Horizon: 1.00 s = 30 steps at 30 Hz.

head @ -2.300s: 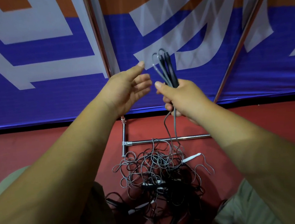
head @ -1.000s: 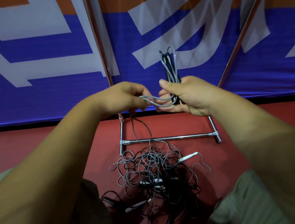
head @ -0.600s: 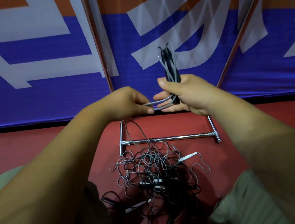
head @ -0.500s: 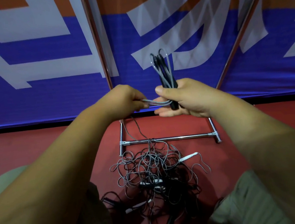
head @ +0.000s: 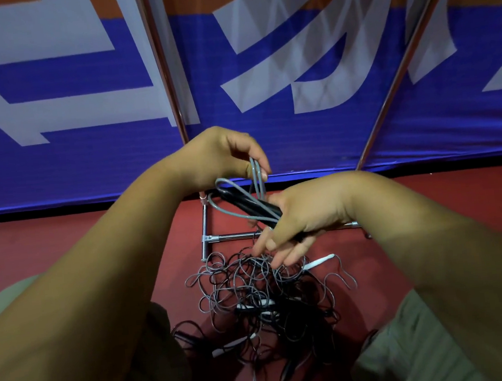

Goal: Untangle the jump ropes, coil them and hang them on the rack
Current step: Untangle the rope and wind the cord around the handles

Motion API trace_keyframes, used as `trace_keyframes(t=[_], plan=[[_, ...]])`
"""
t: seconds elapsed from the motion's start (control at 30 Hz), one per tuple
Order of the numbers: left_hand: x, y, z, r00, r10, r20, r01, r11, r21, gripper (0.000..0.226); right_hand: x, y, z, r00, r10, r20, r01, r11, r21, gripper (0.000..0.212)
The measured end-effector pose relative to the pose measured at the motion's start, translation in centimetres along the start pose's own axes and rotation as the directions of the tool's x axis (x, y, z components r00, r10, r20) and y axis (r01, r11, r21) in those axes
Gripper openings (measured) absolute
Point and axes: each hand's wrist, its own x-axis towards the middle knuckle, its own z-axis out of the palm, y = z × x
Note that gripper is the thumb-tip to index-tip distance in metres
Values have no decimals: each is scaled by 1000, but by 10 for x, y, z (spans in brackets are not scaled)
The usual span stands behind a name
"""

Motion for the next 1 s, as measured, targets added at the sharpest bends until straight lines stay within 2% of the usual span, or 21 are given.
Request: trace_keyframes(t=[0.07,0.17,0.2,0.3,0.37,0.5,0.6,0.7,0.8,0.9,1.0], plan=[[0,3,-1,1000,5,15,-6,998,69,12,2,3,-3,1000,1,-28,-1,1000,-13,95],[-1,7,-4,997,44,66,-57,976,211,17,5,4,-9,994,42,-96,-49,997,-65,98],[-2,9,-3,995,56,76,-74,964,255,17,7,4,-10,990,66,-126,-76,994,-79,92],[-3,16,1,992,89,87,-114,926,360,17,13,10,-14,958,123,-259,-157,981,-115,46],[-5,18,4,990,85,109,-124,900,417,23,15,12,-20,923,132,-362,-186,975,-121,27],[-7,16,3,986,4,169,-92,851,517,28,13,12,-29,870,127,-476,-208,970,-122,26],[-6,11,3,992,-39,119,-40,804,594,22,11,6,-28,864,162,-476,-241,965,-108,25],[-5,5,9,990,-128,53,75,814,576,18,11,2,-25,852,177,-494,-243,967,-73,24],[-2,2,21,991,-128,-33,124,810,573,11,12,-1,-26,846,114,-521,-180,981,-77,26],[2,1,31,976,-163,-144,213,846,488,9,14,-3,-32,749,-24,-663,-57,993,-100,24],[3,4,37,962,-174,-209,237,912,336,29,16,-6,-35,681,-16,-732,127,987,97,28]])
